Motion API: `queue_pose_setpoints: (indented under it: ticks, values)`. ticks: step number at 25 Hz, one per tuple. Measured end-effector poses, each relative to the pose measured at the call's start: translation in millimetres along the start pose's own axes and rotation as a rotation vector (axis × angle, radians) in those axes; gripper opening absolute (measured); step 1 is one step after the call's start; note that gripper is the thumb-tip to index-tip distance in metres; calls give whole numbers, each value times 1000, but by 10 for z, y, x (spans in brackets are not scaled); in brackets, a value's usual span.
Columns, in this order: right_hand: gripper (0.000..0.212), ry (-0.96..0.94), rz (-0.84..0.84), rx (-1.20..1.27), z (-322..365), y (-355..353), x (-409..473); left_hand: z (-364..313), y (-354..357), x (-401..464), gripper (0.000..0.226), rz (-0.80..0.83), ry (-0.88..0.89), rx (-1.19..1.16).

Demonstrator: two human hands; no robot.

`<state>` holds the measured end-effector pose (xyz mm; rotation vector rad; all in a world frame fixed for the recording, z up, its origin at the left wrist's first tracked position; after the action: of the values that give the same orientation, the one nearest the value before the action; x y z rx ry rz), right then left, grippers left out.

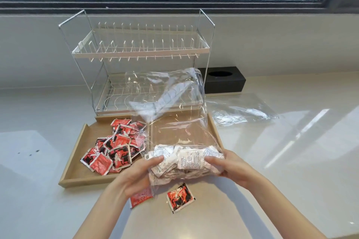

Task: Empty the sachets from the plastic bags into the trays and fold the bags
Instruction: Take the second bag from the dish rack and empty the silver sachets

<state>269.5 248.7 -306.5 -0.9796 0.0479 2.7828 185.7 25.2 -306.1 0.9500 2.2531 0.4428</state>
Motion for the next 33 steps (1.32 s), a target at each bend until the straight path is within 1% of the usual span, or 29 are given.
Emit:
queue_pose_setpoints:
  ticks: [1,3,5,6,8,9,10,11,12,13,14,15,18,19,21,24,25,28,29,30,32,33]
  values:
    - [40,-7,-55,-50,20,-8,-5,12,-2,13,69,-11,3,5]
    - [35,-14,-124,-89,74,-35,-14,4,1,41,67,-65,21,50]
    - [31,-35,-160,-68,168,-74,-13,-78,23,52,64,-160,56,190]
    - [30,-53,-183,-78,237,-94,-16,-136,45,54,66,-199,76,274]
    - [26,-111,-228,-98,377,-132,-29,-255,85,50,79,-276,106,401]
    - [24,-138,-233,-95,428,-143,-33,-304,110,45,85,-307,118,426]
    - [24,-150,-220,-89,461,-139,-39,-331,123,55,84,-324,138,423]
    - [24,-143,-193,-83,477,-123,-40,-343,143,56,78,-324,151,400]
    - [25,-125,-160,-76,486,-105,-41,-341,143,61,67,-319,148,360]
    - [27,-110,-125,-60,502,-88,-48,-354,171,49,50,-331,127,328]
    - [28,-102,-91,-30,534,-75,-61,-372,176,47,24,-335,110,305]
    - [27,-109,-55,13,592,-64,-76,-433,218,15,8,-327,121,295]
    - [20,-154,24,104,817,-62,-127,-604,203,4,2,-275,166,259]
    - [19,-161,41,109,864,-58,-159,-661,208,-19,5,-266,174,250]
    - [20,-165,79,160,927,-47,-218,-754,216,-49,11,-196,189,205]
    - [17,-96,113,379,979,-55,-268,-813,196,-40,22,-70,186,19]
    - [17,-76,101,410,968,-71,-269,-808,224,-59,24,-39,172,-6]
    - [15,-91,70,407,948,-106,-268,-758,264,-65,50,51,166,29]
    - [15,-102,95,451,953,-105,-270,-762,270,-61,54,52,181,36]
    - [16,-106,138,520,964,-92,-270,-777,257,-41,52,27,204,35]
    - [18,-85,202,644,961,-58,-249,-815,243,0,42,-78,229,39]
    - [17,-73,178,638,945,-55,-235,-818,252,5,40,-128,224,52]
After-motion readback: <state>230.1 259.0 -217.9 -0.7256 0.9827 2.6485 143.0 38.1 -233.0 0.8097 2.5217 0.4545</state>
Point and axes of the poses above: each hand's wrist, its own x-axis towards the middle knuckle, its own y-axis out of the palm, z = x × y, the point moved 3 cm from there along x, towards the middle knuckle, and after that the axes turned 7 degrees about y, right-handed, at the moved point
